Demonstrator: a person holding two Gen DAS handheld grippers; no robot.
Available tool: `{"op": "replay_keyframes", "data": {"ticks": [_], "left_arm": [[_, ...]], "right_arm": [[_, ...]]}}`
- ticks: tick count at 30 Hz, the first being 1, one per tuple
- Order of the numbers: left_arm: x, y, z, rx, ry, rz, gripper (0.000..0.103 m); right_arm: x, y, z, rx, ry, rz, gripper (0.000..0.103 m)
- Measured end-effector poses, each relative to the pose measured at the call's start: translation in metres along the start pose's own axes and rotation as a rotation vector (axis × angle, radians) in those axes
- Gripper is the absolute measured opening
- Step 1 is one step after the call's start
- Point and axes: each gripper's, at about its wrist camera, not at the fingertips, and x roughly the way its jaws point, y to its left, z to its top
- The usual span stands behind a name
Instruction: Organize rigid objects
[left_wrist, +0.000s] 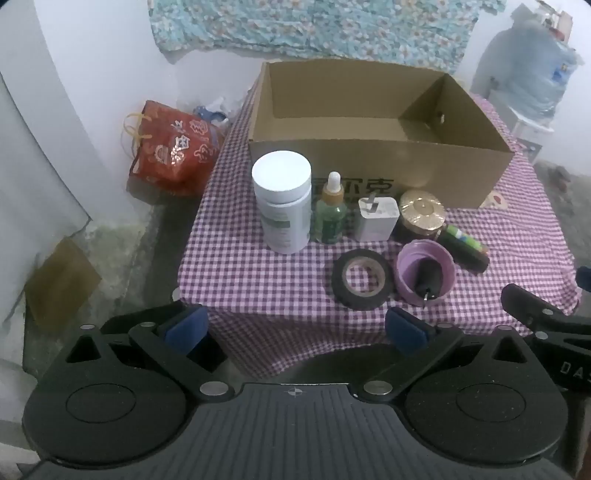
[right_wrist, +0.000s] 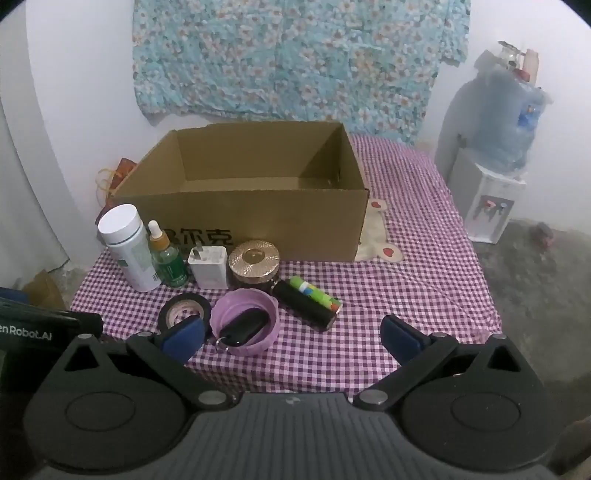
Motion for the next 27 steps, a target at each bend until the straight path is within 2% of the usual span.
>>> {"op": "replay_keyframes", "data": {"ticks": [3, 15, 27], "left_arm": [[-0.002, 0.008, 0.003, 0.006, 0.000, -0.001, 0.103], [-0.003, -0.005, -0.001, 0.010, -0.009, 0.019, 0.103], [-0.006, -0.004, -0.001, 0.011, -0.012, 0.017, 0.103]], "right_arm": [[-0.001, 0.000, 0.000, 0.000, -0.002, 0.000, 0.103], [0.006, 0.000, -0.009, -0.002, -0.005, 0.001, 0.103], [-0.001, -0.001, 0.000, 0.005, -0.001, 0.005, 0.103]]}}
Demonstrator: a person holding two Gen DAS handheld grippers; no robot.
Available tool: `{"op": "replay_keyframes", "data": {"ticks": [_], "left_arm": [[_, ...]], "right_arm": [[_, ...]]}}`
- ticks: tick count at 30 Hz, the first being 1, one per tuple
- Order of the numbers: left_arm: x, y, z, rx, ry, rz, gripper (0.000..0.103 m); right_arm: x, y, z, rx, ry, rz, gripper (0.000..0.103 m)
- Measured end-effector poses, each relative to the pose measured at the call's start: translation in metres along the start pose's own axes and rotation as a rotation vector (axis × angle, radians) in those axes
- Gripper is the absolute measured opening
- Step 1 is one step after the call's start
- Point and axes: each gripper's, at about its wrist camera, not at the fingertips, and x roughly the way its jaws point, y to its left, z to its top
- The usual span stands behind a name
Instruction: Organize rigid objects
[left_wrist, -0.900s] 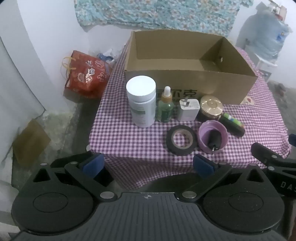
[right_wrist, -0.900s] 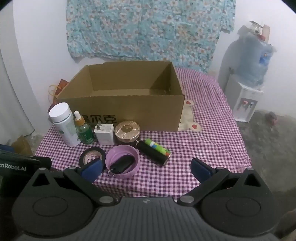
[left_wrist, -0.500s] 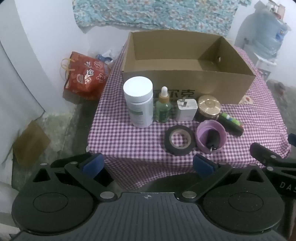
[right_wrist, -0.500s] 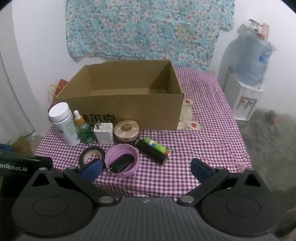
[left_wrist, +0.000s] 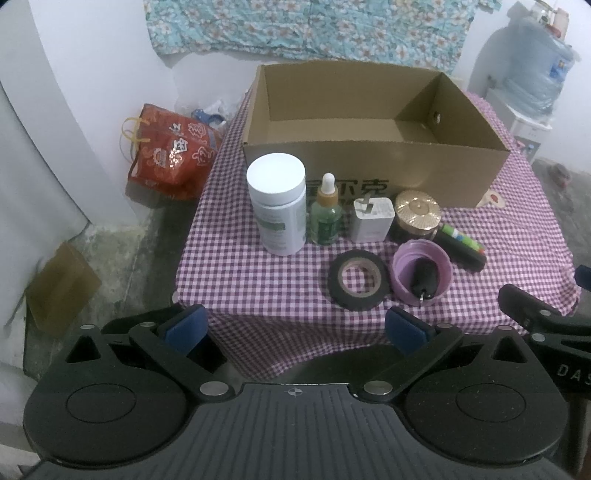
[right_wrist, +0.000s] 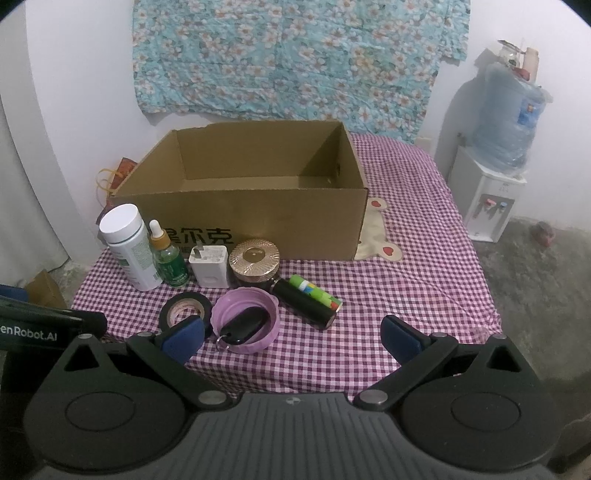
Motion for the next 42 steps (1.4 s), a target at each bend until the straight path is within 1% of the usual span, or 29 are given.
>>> {"op": "replay_keyframes", "data": {"ticks": [33, 38, 42], "left_arm": [[0.001, 0.000, 0.000, 0.001, 0.003, 0.001, 0.103], [0.005, 0.002, 0.003, 0.002, 0.007, -0.011, 0.103], [0.011, -0.004, 0.009, 0.029, 0.001, -0.026, 0.103]], "right_arm": [[0.001, 0.002, 0.000, -0.006, -0.002, 0.000, 0.103], [0.002, 0.002, 0.001, -0.002, -0.010, 0.000, 0.103], [0.008, -0.008, 0.006, 0.010, -0.017, -0.013, 0.103]]}}
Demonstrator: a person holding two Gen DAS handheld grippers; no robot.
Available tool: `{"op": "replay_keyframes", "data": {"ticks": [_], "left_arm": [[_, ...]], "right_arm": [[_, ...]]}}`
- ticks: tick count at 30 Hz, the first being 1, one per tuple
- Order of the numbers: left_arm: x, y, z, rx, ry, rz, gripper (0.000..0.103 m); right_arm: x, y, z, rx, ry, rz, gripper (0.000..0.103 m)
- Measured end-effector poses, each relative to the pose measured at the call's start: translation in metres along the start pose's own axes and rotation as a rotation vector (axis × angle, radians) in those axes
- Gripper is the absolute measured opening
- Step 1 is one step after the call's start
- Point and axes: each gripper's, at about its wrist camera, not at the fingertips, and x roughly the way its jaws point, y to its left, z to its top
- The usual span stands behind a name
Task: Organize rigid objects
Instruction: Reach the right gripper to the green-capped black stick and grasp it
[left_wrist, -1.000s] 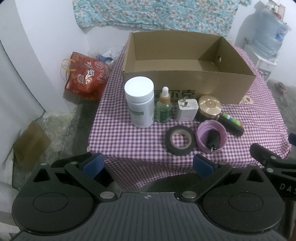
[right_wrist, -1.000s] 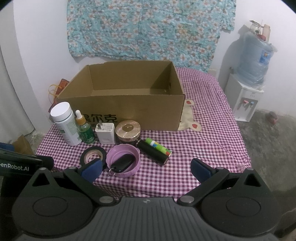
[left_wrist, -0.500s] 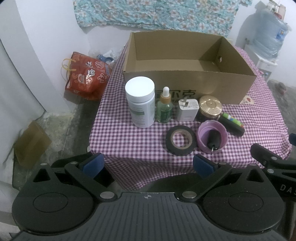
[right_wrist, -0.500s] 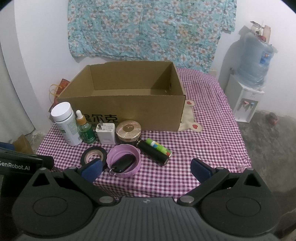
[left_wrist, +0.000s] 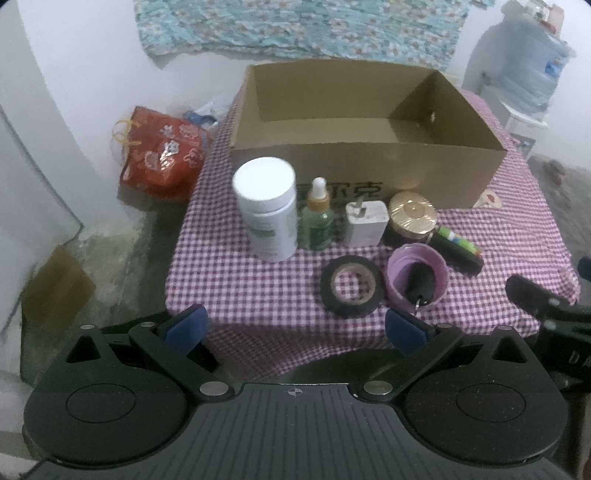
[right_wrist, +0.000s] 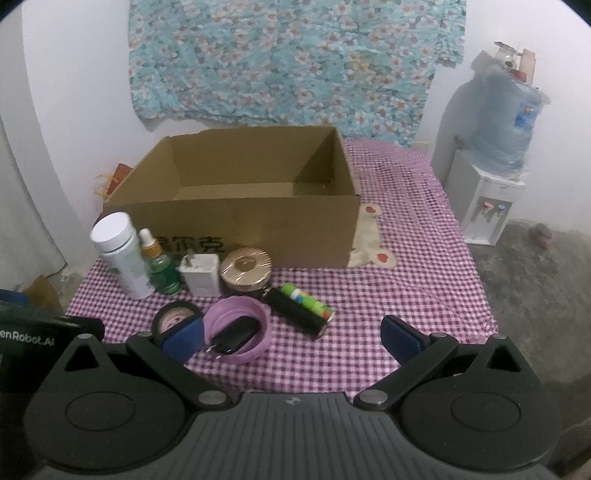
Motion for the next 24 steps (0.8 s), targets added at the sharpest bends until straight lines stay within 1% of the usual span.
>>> {"op": "replay_keyframes", "data": {"ticks": [2, 5, 8, 11, 14, 17, 19, 21, 22, 24], "left_arm": [[0.005, -0.007, 0.004, 0.019, 0.002, -0.011, 0.103], [0.013, -0.017, 0.011, 0.068, -0.008, -0.062, 0.103], [0.023, -0.030, 0.018, 0.114, -0.003, -0.129, 0.103], [0.035, -0.045, 0.024, 0.154, -0.003, -0.172, 0.103], [0.042, -0.061, 0.026, 0.205, -0.042, -0.213, 0.103], [0.051, -0.071, 0.031, 0.229, -0.046, -0.292, 0.103], [0.057, -0.077, 0.035, 0.232, -0.044, -0.337, 0.103], [0.063, -0.084, 0.038, 0.254, -0.044, -0.337, 0.102], [0.066, -0.089, 0.040, 0.271, -0.047, -0.321, 0.102], [0.069, -0.097, 0.042, 0.299, -0.048, -0.299, 0.102]], "right_arm": [[0.004, -0.008, 0.002, 0.013, -0.006, -0.008, 0.103], [0.011, -0.025, 0.005, 0.043, -0.009, -0.005, 0.103], [0.020, -0.040, 0.008, 0.060, -0.009, 0.011, 0.103], [0.031, -0.053, 0.013, 0.062, -0.003, 0.030, 0.103], [0.048, -0.066, 0.020, 0.056, 0.015, 0.064, 0.101], [0.069, -0.076, 0.026, 0.034, 0.047, 0.118, 0.096], [0.085, -0.082, 0.031, 0.016, 0.076, 0.161, 0.088], [0.101, -0.083, 0.036, -0.003, 0.108, 0.197, 0.078], [0.109, -0.083, 0.038, -0.014, 0.126, 0.215, 0.075], [0.125, -0.082, 0.040, -0.035, 0.165, 0.257, 0.066]]}}
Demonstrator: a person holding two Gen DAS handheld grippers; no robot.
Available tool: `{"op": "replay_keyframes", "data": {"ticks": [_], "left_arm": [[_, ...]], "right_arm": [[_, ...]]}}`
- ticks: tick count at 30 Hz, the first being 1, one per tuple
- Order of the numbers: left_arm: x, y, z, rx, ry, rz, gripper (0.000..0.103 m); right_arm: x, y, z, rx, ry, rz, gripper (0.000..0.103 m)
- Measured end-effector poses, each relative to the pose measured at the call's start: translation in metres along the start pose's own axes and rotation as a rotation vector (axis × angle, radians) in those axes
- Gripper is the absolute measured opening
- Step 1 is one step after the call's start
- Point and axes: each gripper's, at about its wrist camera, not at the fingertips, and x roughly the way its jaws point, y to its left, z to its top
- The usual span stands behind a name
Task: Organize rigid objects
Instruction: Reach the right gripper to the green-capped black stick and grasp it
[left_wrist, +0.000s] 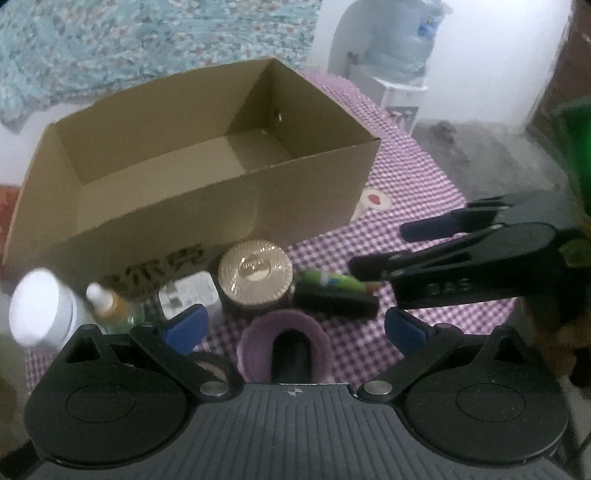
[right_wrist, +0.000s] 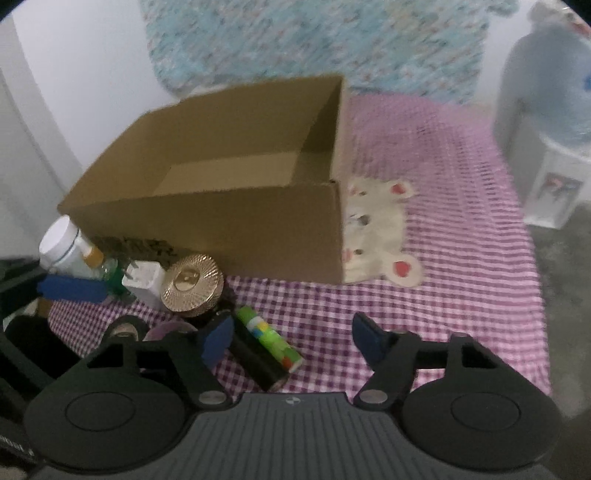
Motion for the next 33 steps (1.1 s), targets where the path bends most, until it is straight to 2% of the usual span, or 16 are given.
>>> {"op": "replay_keyframes", "data": {"ticks": [4, 5, 8, 10, 14, 16, 20, 21, 24, 29, 33], "left_arm": [[0.011, -0.006, 0.005, 0.029, 0.041, 0.003, 0.101], [0.014, -0.008, 0.005, 0.041, 0.049, 0.004, 0.099], [0.019, -0.013, 0.004, 0.070, 0.060, -0.001, 0.090], [0.020, -0.016, 0.002, 0.078, 0.066, -0.013, 0.077], [0.023, -0.020, 0.002, 0.084, 0.079, -0.039, 0.069], [0.025, -0.023, 0.003, 0.091, 0.077, -0.052, 0.063], [0.026, -0.029, 0.007, 0.098, 0.074, -0.085, 0.059], [0.027, -0.029, 0.007, 0.100, 0.075, -0.090, 0.059], [0.028, -0.032, 0.009, 0.101, 0.077, -0.114, 0.057], [0.034, -0.045, 0.012, 0.121, 0.085, -0.152, 0.055], [0.045, -0.054, 0.013, 0.140, 0.118, -0.187, 0.055]], "right_arm": [[0.023, -0.002, 0.006, -0.021, 0.075, 0.072, 0.058], [0.028, -0.001, 0.007, -0.029, 0.094, 0.089, 0.050], [0.041, 0.002, 0.010, -0.056, 0.130, 0.110, 0.039], [0.046, 0.002, 0.011, -0.063, 0.140, 0.133, 0.035], [0.053, -0.002, 0.017, -0.060, 0.165, 0.150, 0.023], [0.057, -0.006, 0.017, -0.045, 0.180, 0.174, 0.023], [0.059, -0.012, 0.015, -0.018, 0.195, 0.196, 0.021], [0.059, -0.014, 0.014, -0.009, 0.196, 0.191, 0.016], [0.048, -0.028, 0.011, 0.025, 0.188, 0.150, 0.015], [0.032, -0.061, 0.001, 0.181, 0.196, 0.143, 0.016], [0.023, -0.083, -0.014, 0.331, 0.206, 0.193, 0.016]]}}
